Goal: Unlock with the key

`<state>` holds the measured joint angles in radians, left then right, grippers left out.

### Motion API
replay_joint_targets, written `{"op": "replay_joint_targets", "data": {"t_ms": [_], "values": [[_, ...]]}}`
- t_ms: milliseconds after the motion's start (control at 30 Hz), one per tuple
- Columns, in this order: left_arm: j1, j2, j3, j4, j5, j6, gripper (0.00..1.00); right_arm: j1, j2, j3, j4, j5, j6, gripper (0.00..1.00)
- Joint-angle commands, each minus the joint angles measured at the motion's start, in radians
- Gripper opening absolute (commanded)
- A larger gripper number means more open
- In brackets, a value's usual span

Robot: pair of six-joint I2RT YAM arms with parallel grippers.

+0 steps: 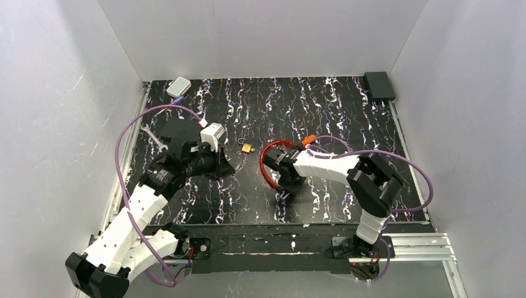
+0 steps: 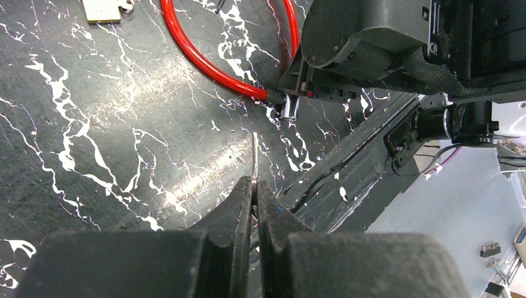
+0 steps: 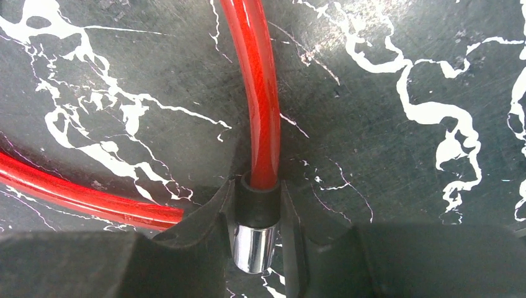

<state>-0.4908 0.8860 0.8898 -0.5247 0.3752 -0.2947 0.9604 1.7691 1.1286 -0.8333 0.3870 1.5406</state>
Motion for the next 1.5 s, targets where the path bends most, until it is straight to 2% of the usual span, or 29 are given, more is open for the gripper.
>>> {"op": "replay_joint_targets", "data": {"t_ms": [0,333,567,800,1167,1467], "values": [[0.006,-0.016,-0.007,-0.003,0.010,0.015,0.00,-0.007,0.009,-0.041,0.079,-0.087,-0.009,0.01],[0.006,-0.022,-0.022,0.017,0.041,-0.002,0.00,-0.019,-0.070,-0.052,0.077,-0.043,0.005,0.01],[0.004,-0.021,-0.051,0.069,0.117,-0.081,0.00,-0.020,-0.205,-0.134,0.254,-0.022,-0.019,0.01],[-0.025,0.005,-0.125,0.215,0.186,-0.239,0.00,-0.049,-0.296,-0.166,0.268,0.017,-0.021,0.01],[-0.125,0.087,-0.304,0.567,0.200,-0.443,0.00,-0.116,-0.388,-0.246,0.335,-0.024,-0.025,0.01],[-0.203,0.212,-0.282,0.587,0.135,-0.447,0.00,-0.119,-0.393,-0.269,0.369,-0.074,-0.022,0.01]]}}
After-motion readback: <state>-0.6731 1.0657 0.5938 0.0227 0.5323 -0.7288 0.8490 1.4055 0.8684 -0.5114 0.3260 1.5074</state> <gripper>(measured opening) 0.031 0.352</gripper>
